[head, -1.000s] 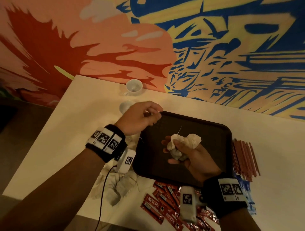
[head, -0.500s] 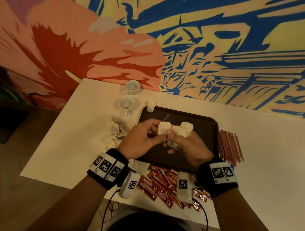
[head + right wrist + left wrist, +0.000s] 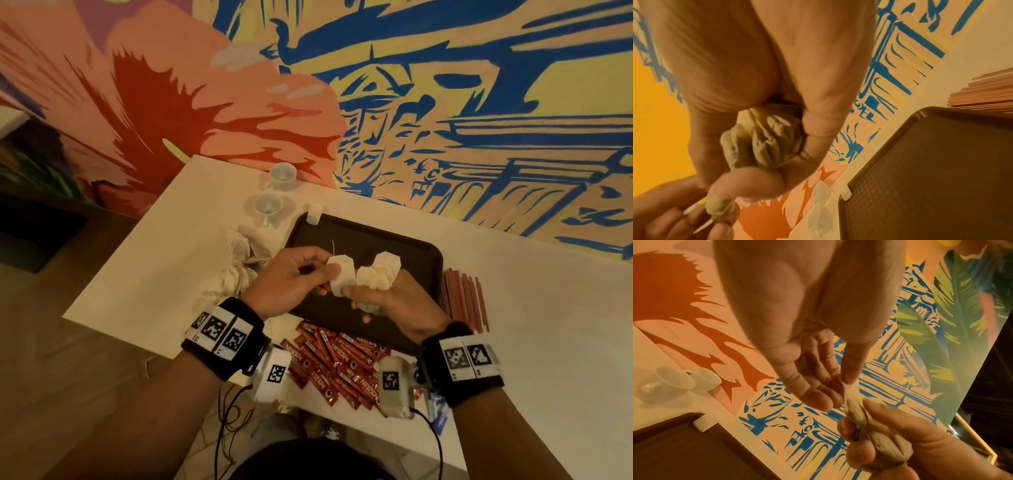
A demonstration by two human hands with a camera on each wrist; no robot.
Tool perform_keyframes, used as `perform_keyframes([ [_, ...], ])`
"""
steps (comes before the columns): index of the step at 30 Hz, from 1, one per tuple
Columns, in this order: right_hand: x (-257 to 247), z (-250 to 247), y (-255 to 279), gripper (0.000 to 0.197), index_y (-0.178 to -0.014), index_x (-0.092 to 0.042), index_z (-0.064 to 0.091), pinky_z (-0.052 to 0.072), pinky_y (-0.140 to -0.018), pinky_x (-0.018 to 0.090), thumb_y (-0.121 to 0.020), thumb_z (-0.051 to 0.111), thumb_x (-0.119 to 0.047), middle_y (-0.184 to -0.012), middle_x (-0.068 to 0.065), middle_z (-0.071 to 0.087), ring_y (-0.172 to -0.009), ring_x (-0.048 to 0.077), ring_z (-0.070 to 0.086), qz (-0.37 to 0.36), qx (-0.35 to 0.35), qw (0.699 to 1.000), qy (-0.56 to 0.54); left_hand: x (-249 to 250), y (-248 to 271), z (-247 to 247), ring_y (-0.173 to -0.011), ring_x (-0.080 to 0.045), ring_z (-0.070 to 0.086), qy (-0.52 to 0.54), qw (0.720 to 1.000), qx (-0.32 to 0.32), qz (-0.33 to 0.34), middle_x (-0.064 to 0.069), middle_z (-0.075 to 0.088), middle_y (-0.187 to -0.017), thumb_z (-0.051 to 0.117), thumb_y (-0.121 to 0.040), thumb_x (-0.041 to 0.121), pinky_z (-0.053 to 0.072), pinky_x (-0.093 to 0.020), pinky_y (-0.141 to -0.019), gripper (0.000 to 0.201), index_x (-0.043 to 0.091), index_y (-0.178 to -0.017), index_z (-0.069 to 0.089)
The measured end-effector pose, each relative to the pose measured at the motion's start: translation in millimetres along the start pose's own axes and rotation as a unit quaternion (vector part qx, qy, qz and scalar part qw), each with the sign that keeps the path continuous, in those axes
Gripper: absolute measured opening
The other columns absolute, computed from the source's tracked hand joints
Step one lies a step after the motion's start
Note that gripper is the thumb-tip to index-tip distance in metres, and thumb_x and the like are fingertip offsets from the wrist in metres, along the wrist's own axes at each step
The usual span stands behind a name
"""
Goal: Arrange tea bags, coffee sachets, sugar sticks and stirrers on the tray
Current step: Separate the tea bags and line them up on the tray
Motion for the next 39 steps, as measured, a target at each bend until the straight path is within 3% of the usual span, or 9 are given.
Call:
perform_keyframes([
  [7, 8.5, 0.9, 5.0, 0.031, -0.103, 0.000, 0.069, 0.053, -0.051, 0.029, -0.090, 0.075, -0.027, -0.091, 0.018, 0.072, -0.073, 0.021, 0.068, -0.014, 0.031, 0.999, 0.022, -4.0, 6.2, 9.0, -0.083, -0.019, 0.068, -0.018, 1.000, 0.024, -0.002, -0.015, 0.071, -0.093, 0.061, -0.099, 0.014, 0.059, -0.030, -0.076, 0.018, -0.001, -0.105, 0.069],
  [10, 9.1, 1.6, 6.5, 0.030, -0.106, -0.004, 0.070, 0.053, -0.051, 0.029, -0.091, 0.072, -0.030, -0.087, 0.008, 0.072, -0.073, 0.019, 0.067, -0.010, 0.025, 1.000, 0.012, -4.9, 8.4, 8.7, -0.084, -0.019, 0.068, -0.022, 0.999, 0.039, -0.001, -0.013, 0.071, -0.099, 0.059, -0.100, 0.014, 0.060, -0.029, -0.075, 0.018, -0.001, -0.107, 0.067],
  [14, 14.3, -8.1, 5.7, 0.027, -0.110, -0.011, 0.072, 0.054, -0.056, 0.027, -0.097, 0.065, -0.033, -0.091, 0.006, 0.071, -0.079, 0.015, 0.067, 0.035, 0.064, 0.995, -0.062, -4.4, -2.4, -12.1, -0.089, -0.014, 0.068, -0.013, 0.995, 0.101, -0.003, -0.009, 0.071, -0.106, 0.055, -0.102, 0.018, 0.059, -0.025, -0.071, 0.019, 0.002, -0.108, 0.064],
  [20, 19.6, -22.8, -9.9, 0.029, -0.116, -0.008, 0.070, 0.059, -0.064, 0.031, -0.095, 0.068, -0.027, -0.098, 0.009, 0.070, -0.086, 0.018, 0.070, 0.086, 0.102, 0.984, -0.120, -24.1, -63.6, -66.5, -0.088, -0.016, 0.065, -0.059, 0.980, 0.188, -0.030, -0.008, 0.067, -0.097, 0.057, -0.101, 0.023, 0.061, -0.028, -0.073, 0.020, 0.005, -0.105, 0.065],
  [24, 21.3, -25.1, -28.9, 0.028, -0.115, -0.008, 0.070, 0.059, -0.069, 0.033, -0.093, 0.068, -0.026, -0.101, 0.010, 0.071, -0.092, 0.021, 0.071, 0.101, 0.114, 0.981, -0.118, -59.3, -121.6, -93.6, -0.092, -0.024, 0.065, -0.164, 0.972, 0.153, -0.063, -0.006, 0.067, -0.098, 0.055, -0.101, 0.024, 0.061, -0.038, -0.076, 0.016, 0.011, -0.105, 0.063],
  [29, 32.8, -25.8, -56.3, 0.030, -0.113, -0.008, 0.071, 0.058, -0.068, 0.033, -0.090, 0.070, -0.027, -0.103, 0.012, 0.071, -0.094, 0.023, 0.071, 0.118, 0.121, 0.981, -0.095, -105.8, -185.5, -105.1, -0.102, -0.031, 0.064, -0.292, 0.949, 0.059, -0.105, -0.013, 0.068, -0.112, 0.055, -0.101, 0.027, 0.054, -0.048, -0.092, 0.028, 0.005, -0.116, 0.064],
  [32, 42.5, -25.4, -72.0, 0.032, -0.111, -0.009, 0.071, 0.059, -0.070, 0.035, -0.088, 0.073, -0.030, -0.104, 0.013, 0.072, -0.094, 0.024, 0.073, 0.128, 0.123, 0.981, -0.079, -126.0, -216.7, -105.8, -0.102, -0.034, 0.064, -0.338, 0.934, 0.014, -0.116, -0.015, 0.068, -0.110, 0.054, -0.101, 0.027, 0.051, -0.040, -0.091, 0.029, 0.005, -0.115, 0.066],
  [35, 51.9, -23.2, -87.2, 0.027, -0.107, -0.008, 0.072, 0.060, -0.069, 0.036, -0.090, 0.071, -0.028, -0.101, 0.013, 0.073, -0.091, 0.024, 0.073, 0.139, 0.119, 0.981, -0.068, -145.8, -243.6, -105.2, -0.100, -0.033, 0.065, -0.368, 0.920, -0.014, -0.132, -0.015, 0.067, -0.113, 0.054, -0.101, 0.029, 0.045, -0.030, -0.081, 0.028, 0.009, -0.115, 0.068],
  [39, 64.2, -21.3, -100.1, 0.026, -0.104, -0.004, 0.071, 0.061, -0.070, 0.037, -0.092, 0.069, -0.026, -0.098, 0.014, 0.072, -0.088, 0.024, 0.072, 0.154, 0.111, 0.980, -0.061, -166.6, -272.1, -102.2, -0.104, -0.032, 0.064, -0.384, 0.911, -0.036, -0.146, -0.013, 0.066, -0.120, 0.054, -0.100, 0.029, 0.041, -0.026, -0.079, 0.029, 0.011, -0.118, 0.068],
])
Point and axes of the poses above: each hand's wrist, its own y-axis away from the middle knuckle, its own z-axis out of the palm, x = y × z, the point moved 3 cm from there along -y, towards the middle knuckle
